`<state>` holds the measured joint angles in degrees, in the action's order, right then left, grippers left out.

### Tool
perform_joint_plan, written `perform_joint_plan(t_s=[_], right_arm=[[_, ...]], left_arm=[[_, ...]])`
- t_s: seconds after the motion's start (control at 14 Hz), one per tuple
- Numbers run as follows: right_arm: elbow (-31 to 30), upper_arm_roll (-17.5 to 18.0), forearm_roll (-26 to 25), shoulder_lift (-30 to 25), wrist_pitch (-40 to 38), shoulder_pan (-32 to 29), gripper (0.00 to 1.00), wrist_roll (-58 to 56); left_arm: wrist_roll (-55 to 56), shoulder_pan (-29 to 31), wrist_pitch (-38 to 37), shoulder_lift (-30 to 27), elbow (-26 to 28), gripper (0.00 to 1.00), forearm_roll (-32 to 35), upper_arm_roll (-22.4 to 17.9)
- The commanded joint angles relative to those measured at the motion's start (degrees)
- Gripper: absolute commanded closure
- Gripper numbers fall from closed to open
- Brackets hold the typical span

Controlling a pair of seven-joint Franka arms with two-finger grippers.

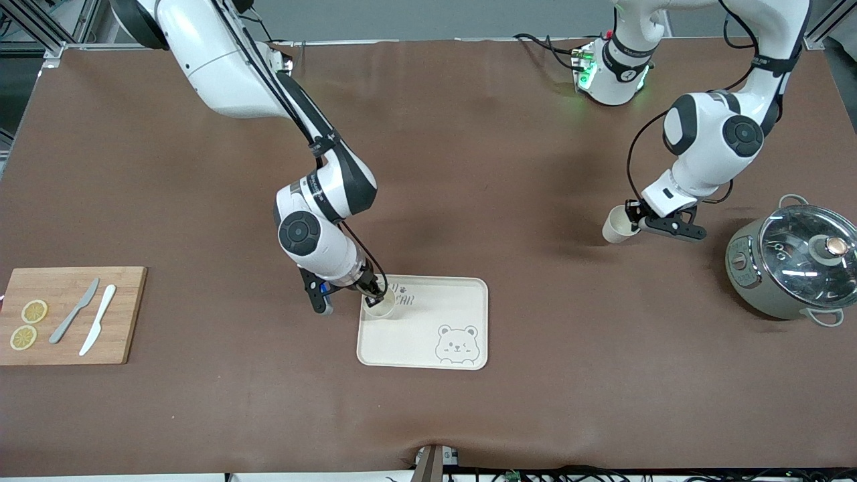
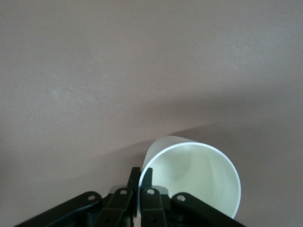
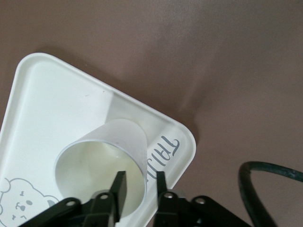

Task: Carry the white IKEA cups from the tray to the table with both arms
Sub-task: 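Grasp the second white cup on the tray with the right gripper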

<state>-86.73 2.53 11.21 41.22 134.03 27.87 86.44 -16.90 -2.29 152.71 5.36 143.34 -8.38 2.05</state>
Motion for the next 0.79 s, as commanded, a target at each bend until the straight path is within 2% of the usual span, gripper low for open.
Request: perform_joint_plan(t_s=[0.0, 0.29, 0.43, 0.57, 0.71], right_arm=[[1.3, -0.2, 0.0, 0.4, -0.4, 0.2, 1.0, 0.4], [1.4, -0.2, 0.1, -0.2, -2.2, -0.4, 1.0, 0.0], [4.3, -0.2, 0.0, -0.6, -8.1, -0.9, 1.0, 0.0], [7.0, -0.2, -3.0, -1.0, -15.2, -1.8, 1.0, -1.8], [6.8, 0.1, -3.3, -2.9, -17.0, -3.0, 1.0, -6.2]], left_arm=[[-1.6, 0.3, 1.8, 1.1, -0.2, 1.0, -2.1, 0.6], [-1.6, 0.2, 3.0, 2.5, -0.3, 1.0, -2.2, 0.6], [-1.6, 0.2, 3.3, 3.1, -0.6, 1.0, -2.2, 0.6], [-1.6, 0.3, 3.4, 3.6, -1.0, 1.0, -2.2, 0.6], [-1.6, 0.3, 3.4, 4.0, -1.5, 1.0, -2.1, 0.6]])
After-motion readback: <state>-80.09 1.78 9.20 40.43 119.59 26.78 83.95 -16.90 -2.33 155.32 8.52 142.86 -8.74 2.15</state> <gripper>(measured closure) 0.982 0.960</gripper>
